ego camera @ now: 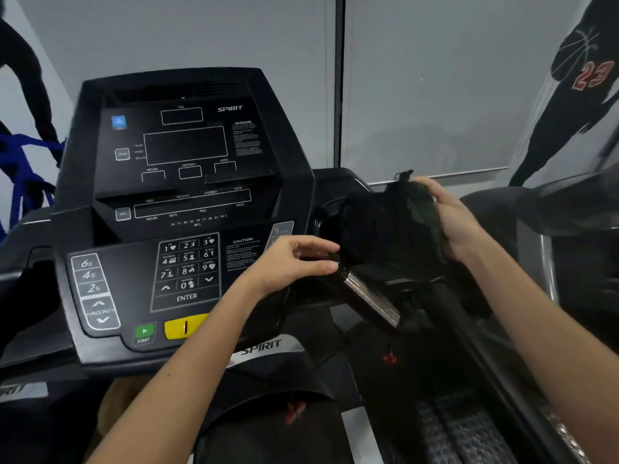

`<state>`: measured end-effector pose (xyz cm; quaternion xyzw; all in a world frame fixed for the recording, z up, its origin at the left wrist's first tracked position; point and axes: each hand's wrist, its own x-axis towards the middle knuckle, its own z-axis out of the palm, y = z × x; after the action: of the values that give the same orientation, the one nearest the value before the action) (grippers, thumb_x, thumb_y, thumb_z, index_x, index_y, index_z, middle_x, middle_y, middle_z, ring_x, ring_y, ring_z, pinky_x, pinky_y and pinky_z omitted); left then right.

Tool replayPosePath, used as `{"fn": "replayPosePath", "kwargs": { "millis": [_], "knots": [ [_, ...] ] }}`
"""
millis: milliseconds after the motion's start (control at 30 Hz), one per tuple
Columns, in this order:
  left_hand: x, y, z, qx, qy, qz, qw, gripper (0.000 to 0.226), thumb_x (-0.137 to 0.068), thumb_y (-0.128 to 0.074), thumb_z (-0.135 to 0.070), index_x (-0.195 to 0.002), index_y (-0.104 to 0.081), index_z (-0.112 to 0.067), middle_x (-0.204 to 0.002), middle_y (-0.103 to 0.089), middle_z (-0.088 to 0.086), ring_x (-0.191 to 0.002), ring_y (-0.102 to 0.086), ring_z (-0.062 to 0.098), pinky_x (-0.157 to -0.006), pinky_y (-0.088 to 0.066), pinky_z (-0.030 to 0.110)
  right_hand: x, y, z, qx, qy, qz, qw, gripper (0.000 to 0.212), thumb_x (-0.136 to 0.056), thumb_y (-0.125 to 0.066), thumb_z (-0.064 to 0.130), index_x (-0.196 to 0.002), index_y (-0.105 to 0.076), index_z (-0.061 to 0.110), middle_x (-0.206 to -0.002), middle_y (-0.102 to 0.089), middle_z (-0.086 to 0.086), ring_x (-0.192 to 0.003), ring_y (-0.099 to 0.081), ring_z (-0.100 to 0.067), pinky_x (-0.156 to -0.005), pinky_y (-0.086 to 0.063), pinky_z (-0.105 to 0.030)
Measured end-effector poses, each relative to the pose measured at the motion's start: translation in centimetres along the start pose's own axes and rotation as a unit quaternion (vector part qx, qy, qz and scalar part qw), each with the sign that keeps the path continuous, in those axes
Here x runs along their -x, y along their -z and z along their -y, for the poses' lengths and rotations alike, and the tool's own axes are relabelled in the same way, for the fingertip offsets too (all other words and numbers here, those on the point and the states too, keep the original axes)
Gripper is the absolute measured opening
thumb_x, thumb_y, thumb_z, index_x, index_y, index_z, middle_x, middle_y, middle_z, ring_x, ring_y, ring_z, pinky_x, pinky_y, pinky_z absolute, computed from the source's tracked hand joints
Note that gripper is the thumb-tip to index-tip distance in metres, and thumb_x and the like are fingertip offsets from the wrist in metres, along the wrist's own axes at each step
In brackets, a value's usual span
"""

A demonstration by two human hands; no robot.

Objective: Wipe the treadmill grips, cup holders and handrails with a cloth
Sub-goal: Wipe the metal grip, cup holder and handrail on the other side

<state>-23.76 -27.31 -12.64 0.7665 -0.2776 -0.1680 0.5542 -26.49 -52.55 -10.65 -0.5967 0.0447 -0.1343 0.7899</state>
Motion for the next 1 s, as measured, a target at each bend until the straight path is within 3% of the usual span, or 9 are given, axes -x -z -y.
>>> {"fn": "replayPosePath", "kwargs": {
  "millis": [267,433,533,667,767,867,933,1000],
  "knots": [
    [0.3,-0.6,-0.4,-0.013,0.009,-0.04,0.999,0.026,-0.074,-0.074,-0.01,-0.098,-0.072,-0.02,-0.091,-0.073,-0.005,-0.091,-0.067,0.008,-0.088,-0.05,0.022,2.0,0.1,-4.6,0.037,-0.099,0.102,0.989,0.03,-0.091,-0.046,-0.002,-0.097,-0.063,0.022,-0.071,-0.07,0.001,-0.056,-0.064,-0.008,-0.051,-0.052,-0.017],
    [0.8,-1.7,-0.2,0.031,0.008,-0.08,0.996,0.025,-0.077,-0.071,-0.005,-0.099,-0.07,-0.018,-0.094,-0.071,-0.002,-0.086,-0.067,0.004,-0.077,-0.05,0.013,2.6,-0.9,-6.3,0.074,-0.145,0.205,0.965,0.024,-0.092,-0.051,0.013,-0.099,-0.067,0.03,-0.1,-0.07,-0.001,-0.086,-0.067,-0.014,-0.076,-0.053,-0.025],
    [1.1,-2.1,-0.1,0.036,0.005,-0.095,0.995,0.025,-0.078,-0.069,-0.005,-0.099,-0.07,-0.018,-0.1,-0.069,0.002,-0.089,-0.066,0.004,-0.079,-0.049,0.013,2.9,-1.1,-7.0,0.092,-0.179,0.238,0.95,0.029,-0.095,-0.047,0.019,-0.116,-0.06,0.034,-0.111,-0.067,0.002,-0.101,-0.065,-0.014,-0.085,-0.052,-0.025],
    [1.3,-2.2,-0.2,0.03,0.008,-0.097,0.995,0.025,-0.079,-0.069,-0.006,-0.098,-0.07,-0.022,-0.1,-0.069,-0.001,-0.091,-0.066,0.002,-0.08,-0.048,0.011,3.1,-0.1,-7.4,0.085,-0.255,0.228,0.936,0.026,-0.096,-0.041,0.032,-0.108,-0.063,0.023,-0.091,-0.074,0.005,-0.084,-0.069,-0.009,-0.077,-0.053,-0.022],
    [1.4,-2.4,-0.2,0.037,0.006,-0.103,0.994,0.025,-0.079,-0.068,-0.004,-0.098,-0.069,-0.021,-0.099,-0.069,-0.002,-0.088,-0.065,0.001,-0.079,-0.048,0.01,3.1,1.3,-7.9,0.054,-0.304,0.239,0.921,0.04,-0.083,-0.046,0.048,-0.101,-0.067,0.02,-0.095,-0.073,-0.001,-0.09,-0.068,-0.015,-0.083,-0.051,-0.028],
    [1.4,-2.5,-0.3,0.037,0.007,-0.11,0.993,0.026,-0.079,-0.067,-0.004,-0.1,-0.069,-0.019,-0.099,-0.069,0.0,-0.086,-0.065,0.002,-0.078,-0.048,0.009,3.1,2.2,-8.1,0.046,-0.282,0.261,0.922,0.02,-0.09,-0.045,0.017,-0.1,-0.062,0.016,-0.082,-0.074,0.001,-0.076,-0.07,-0.01,-0.07,-0.056,-0.021],
    [1.4,-2.5,-0.3,0.04,0.009,-0.111,0.993,0.026,-0.08,-0.067,-0.003,-0.102,-0.068,-0.018,-0.098,-0.069,-0.001,-0.086,-0.065,0.002,-0.077,-0.048,0.009,2.9,2.7,-8.2,0.031,-0.27,0.262,0.926,0.028,-0.093,-0.039,0.001,-0.105,-0.061,0.014,-0.083,-0.074,-0.001,-0.074,-0.07,-0.011,-0.069,-0.056,-0.021],
    [1.4,-2.5,-0.2,0.045,0.01,-0.113,0.993,0.027,-0.08,-0.067,-0.003,-0.101,-0.069,-0.018,-0.096,-0.07,-0.004,-0.086,-0.065,0.002,-0.076,-0.047,0.009,2.6,2.8,-8.3,0.029,-0.255,0.254,0.933,0.03,-0.091,-0.04,-0.002,-0.103,-0.064,0.013,-0.083,-0.074,-0.003,-0.073,-0.07,-0.012,-0.069,-0.057,-0.022]
  ]
}}
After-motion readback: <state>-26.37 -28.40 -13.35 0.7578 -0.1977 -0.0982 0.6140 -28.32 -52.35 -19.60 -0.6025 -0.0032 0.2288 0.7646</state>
